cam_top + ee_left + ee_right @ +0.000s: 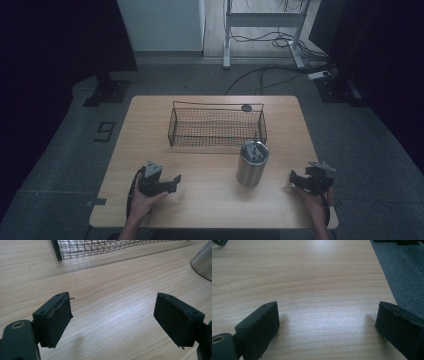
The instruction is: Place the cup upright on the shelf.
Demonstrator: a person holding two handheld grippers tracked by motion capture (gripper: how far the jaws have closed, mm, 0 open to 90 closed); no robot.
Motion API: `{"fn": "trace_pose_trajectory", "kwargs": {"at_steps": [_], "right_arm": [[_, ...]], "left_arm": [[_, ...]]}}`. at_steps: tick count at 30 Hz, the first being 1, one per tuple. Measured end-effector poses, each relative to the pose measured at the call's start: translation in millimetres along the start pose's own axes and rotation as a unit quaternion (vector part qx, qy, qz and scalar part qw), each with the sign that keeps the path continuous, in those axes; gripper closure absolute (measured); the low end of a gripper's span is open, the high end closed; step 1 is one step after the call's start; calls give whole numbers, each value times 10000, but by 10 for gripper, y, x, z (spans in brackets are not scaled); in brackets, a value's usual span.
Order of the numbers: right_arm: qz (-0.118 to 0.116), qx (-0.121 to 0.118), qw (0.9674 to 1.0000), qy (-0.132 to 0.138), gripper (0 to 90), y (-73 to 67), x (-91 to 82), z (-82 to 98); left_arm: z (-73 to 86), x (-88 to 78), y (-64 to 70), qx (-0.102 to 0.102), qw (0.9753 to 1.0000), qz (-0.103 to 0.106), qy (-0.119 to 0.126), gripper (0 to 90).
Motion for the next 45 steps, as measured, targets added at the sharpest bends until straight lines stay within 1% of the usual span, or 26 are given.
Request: {"fn": "trace_pose_trajectory", "kwargs": {"at_steps": [3,4,5,8,9,12,15,19,21,22,23,24,25,26,29,31,32,33,34,35,39,41,42,43,44,45], "right_arm": [[-13,-22,10000,6,41,-1,4,-1],[-19,-28,10000,2,41,-3,4,-1],[-22,-33,10000,2,40,-3,4,-1],[-46,-65,10000,5,41,-3,5,-1],[-49,-68,10000,6,42,-3,4,-1],[-76,-91,9999,7,42,-1,1,3],[-81,-104,9999,5,45,1,-5,6],[-86,-106,9999,8,48,0,-5,6],[-90,-109,9999,12,49,0,-6,6],[-95,-108,9999,19,52,-1,-7,8],[-95,-108,9999,19,52,-1,-7,8],[-97,-115,9999,17,57,2,-14,13],[-98,-117,9999,15,59,2,-17,15],[-98,-117,9999,24,60,4,-20,18],[-118,-127,9998,19,60,7,-19,17],[-151,-140,9998,28,68,16,-23,19],[-149,-140,9998,38,73,19,-28,24],[-139,-141,9998,41,79,22,-35,29],[-135,-134,9998,44,82,20,-41,33],[-135,-134,9998,44,82,20,-41,33],[-132,-133,9998,52,83,18,-41,35],[-132,-133,9998,53,84,18,-41,35],[-128,-131,9998,57,86,19,-42,35],[-128,-131,9998,57,86,19,-42,35],[-127,-131,9998,57,86,19,-42,35],[-127,-131,9998,57,86,19,-42,35]], "left_arm": [[13,4,-5,-80,10000,8,11,147],[40,10,-19,-228,9997,47,34,146],[48,11,-24,-268,9996,49,23,145],[55,8,-42,-332,9994,-47,57,145],[55,8,-42,-332,9994,-47,57,145],[29,-28,-64,-418,9989,-112,199,145],[34,-49,-77,-444,9986,-150,245,145],[42,-54,-79,-425,9987,-174,231,145],[38,-68,-78,-416,9987,-164,235,145],[20,-107,-62,-439,9985,-142,303,145],[20,-107,-62,-439,9985,-142,303,145],[1,-139,-32,-440,9983,-84,374,145],[1,-139,-32,-440,9983,-84,374,144],[-22,-154,4,-384,9984,-41,410,144],[-55,-158,40,-370,9983,-24,440,145],[-140,-163,110,-314,9981,86,525,140],[-170,-159,135,-318,9979,120,545,139],[-170,-159,135,-318,9979,120,545,139],[-227,-148,196,-256,9977,208,588,138],[-227,-148,196,-256,9977,208,588,136],[-315,-106,352,-3,9978,393,543,129],[-328,-101,378,20,9976,430,540,126],[-357,-96,431,55,9971,515,558,126],[-357,-96,431,55,9971,515,558,126],[-384,-84,476,122,9969,550,541,124],[-384,-84,476,122,9969,550,541,122]]}}
Point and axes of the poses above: each handheld gripper's, and its own axes: x roughly forward along the jaws, z roughly out of its underside, y roughly to its right, the point moved 1 cm from there along x, roughly forward along the jaws, and after that the axes turned 1 degree about y, right-handed, at the moved point
